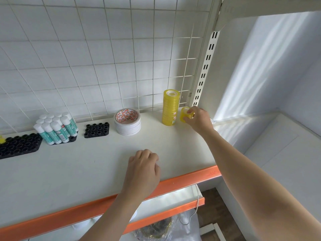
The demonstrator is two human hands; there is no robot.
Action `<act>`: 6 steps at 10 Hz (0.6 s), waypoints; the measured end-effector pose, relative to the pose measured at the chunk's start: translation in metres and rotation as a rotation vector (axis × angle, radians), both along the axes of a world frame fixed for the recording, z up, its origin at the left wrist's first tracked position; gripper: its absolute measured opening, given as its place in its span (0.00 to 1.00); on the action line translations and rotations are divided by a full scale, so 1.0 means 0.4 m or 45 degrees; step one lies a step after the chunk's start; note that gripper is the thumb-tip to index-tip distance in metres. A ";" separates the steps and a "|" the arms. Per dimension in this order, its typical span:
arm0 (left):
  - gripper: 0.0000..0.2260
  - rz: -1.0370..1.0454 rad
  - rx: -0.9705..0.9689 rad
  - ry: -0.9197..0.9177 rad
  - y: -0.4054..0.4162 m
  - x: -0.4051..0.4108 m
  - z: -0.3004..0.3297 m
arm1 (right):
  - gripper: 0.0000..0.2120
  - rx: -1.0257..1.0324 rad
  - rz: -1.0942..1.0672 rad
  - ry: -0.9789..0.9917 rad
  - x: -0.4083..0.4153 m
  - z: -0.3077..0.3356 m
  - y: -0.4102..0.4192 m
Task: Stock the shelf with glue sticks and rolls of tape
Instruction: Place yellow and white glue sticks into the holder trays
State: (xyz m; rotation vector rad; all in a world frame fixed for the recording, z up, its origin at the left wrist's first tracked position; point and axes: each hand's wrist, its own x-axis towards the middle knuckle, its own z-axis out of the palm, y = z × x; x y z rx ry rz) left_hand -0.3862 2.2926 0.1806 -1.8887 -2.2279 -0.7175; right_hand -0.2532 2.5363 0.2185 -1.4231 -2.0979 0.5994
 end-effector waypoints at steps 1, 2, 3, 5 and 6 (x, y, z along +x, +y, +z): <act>0.13 -0.002 -0.004 0.006 0.000 -0.001 0.000 | 0.13 0.001 -0.005 0.015 0.000 -0.003 0.003; 0.13 -0.004 0.001 0.010 0.000 -0.002 -0.002 | 0.14 -0.005 0.001 0.001 0.001 0.000 0.003; 0.13 -0.007 0.021 0.018 0.001 -0.002 -0.004 | 0.16 -0.017 0.018 -0.003 0.004 -0.001 -0.003; 0.13 -0.019 -0.004 0.024 0.004 -0.002 0.004 | 0.22 0.032 -0.032 0.037 0.019 -0.013 -0.048; 0.12 -0.044 -0.121 0.020 0.005 -0.006 0.023 | 0.24 0.062 -0.034 0.012 0.027 -0.013 -0.098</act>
